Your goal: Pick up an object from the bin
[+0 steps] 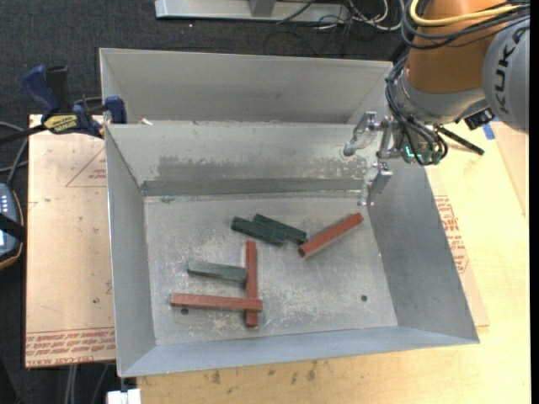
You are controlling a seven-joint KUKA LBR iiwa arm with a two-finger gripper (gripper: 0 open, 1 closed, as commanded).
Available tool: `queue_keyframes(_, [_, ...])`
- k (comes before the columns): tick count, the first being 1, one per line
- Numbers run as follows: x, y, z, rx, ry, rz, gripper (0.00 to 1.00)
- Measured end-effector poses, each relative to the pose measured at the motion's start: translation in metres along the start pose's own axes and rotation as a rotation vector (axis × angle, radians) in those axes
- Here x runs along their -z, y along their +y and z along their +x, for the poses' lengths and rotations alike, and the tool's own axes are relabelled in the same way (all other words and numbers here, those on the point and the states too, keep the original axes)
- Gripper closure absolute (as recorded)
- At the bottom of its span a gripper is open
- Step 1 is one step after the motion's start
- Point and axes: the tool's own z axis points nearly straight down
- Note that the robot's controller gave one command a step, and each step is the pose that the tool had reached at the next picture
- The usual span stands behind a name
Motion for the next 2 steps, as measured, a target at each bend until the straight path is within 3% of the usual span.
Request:
queue_keyframes(1, [0.005, 0.000, -0.001, 0.001, -0.008, 0.001, 0.00])
queue_keyframes(2, [-0.047, -0.003, 0.005, -0.010, -0.014, 0.001, 0.00])
